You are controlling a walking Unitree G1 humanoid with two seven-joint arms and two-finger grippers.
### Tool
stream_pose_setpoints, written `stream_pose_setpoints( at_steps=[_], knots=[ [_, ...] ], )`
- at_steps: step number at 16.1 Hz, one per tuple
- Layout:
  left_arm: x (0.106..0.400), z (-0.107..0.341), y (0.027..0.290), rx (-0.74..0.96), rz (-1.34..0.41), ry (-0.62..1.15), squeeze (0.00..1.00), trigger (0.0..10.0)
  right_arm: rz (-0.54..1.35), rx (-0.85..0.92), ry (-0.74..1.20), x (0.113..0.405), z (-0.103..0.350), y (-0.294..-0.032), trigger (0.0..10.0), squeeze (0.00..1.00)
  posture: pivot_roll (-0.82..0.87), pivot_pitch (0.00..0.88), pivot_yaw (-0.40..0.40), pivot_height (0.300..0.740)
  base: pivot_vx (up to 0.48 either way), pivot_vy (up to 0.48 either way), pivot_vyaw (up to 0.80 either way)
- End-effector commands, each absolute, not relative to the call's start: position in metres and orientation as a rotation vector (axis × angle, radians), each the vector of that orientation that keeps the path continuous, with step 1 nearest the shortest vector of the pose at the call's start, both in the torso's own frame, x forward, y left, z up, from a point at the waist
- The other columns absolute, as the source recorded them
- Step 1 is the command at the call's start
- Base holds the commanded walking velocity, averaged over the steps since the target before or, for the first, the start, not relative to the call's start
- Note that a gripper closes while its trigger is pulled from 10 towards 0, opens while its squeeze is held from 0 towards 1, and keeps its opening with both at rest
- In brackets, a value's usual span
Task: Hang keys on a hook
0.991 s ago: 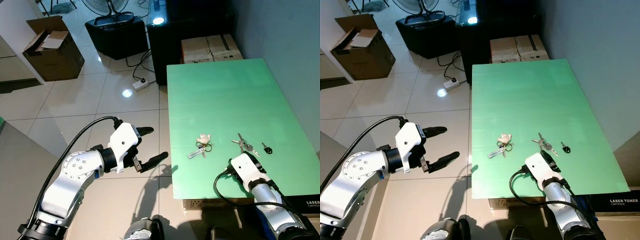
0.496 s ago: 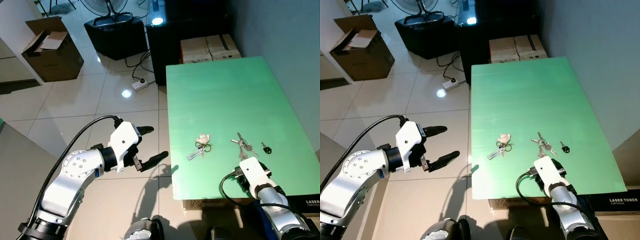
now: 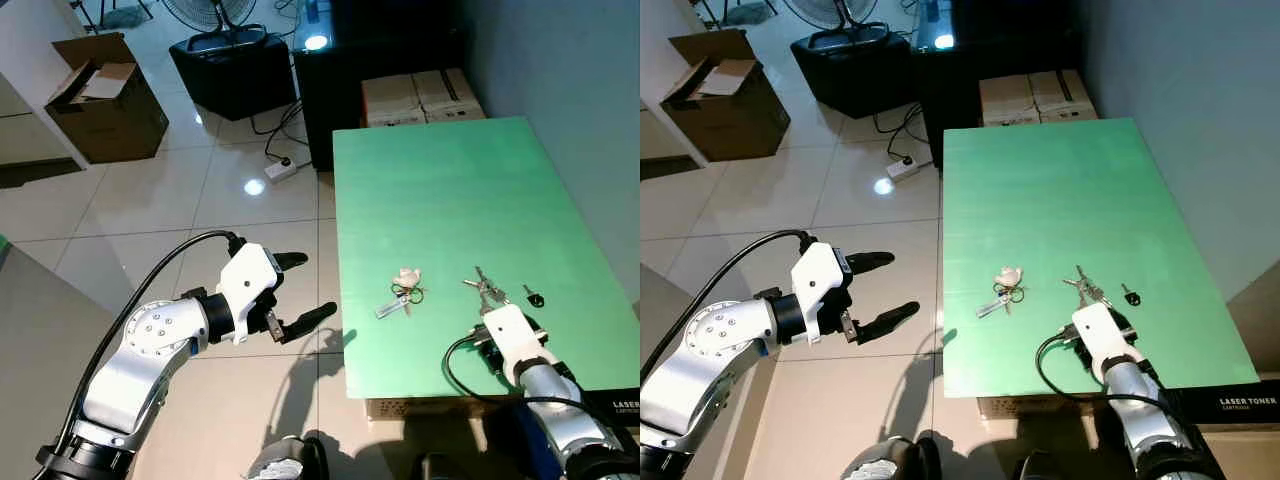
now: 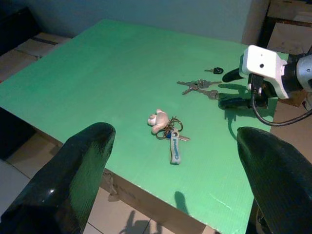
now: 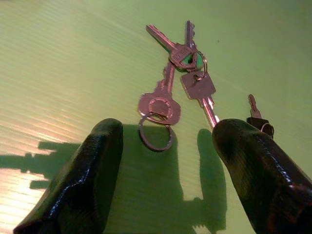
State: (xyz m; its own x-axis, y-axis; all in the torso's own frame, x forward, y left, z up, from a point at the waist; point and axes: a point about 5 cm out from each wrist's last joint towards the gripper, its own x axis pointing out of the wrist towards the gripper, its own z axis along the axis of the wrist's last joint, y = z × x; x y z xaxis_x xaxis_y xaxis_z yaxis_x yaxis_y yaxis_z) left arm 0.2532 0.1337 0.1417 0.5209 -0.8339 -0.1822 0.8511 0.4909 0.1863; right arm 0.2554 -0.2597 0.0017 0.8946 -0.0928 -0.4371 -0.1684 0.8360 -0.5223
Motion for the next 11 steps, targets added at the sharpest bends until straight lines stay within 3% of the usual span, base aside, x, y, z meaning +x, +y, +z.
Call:
stream_pose_setpoints(
  at_steps=[1,11],
  knots=[
    [0.2524,0.1452,0.1372,0.272,-1.023,0.064,0.00,10.0,0.021,-0.579,0.481,0.2559,0.0020,-0.2653,10.0,0.00,0.07,0.123,0.160,0.740,0.000,0.000,0.00],
    [0.2536,0.1464,0.1380,0.277,-1.019,0.069,0.00,10.0,0.052,-0.574,0.470,0.2650,0.0063,-0.2653,10.0,0.00,0.08,0.137,0.161,0.740,0.000,0.000,0.00]
  ],
)
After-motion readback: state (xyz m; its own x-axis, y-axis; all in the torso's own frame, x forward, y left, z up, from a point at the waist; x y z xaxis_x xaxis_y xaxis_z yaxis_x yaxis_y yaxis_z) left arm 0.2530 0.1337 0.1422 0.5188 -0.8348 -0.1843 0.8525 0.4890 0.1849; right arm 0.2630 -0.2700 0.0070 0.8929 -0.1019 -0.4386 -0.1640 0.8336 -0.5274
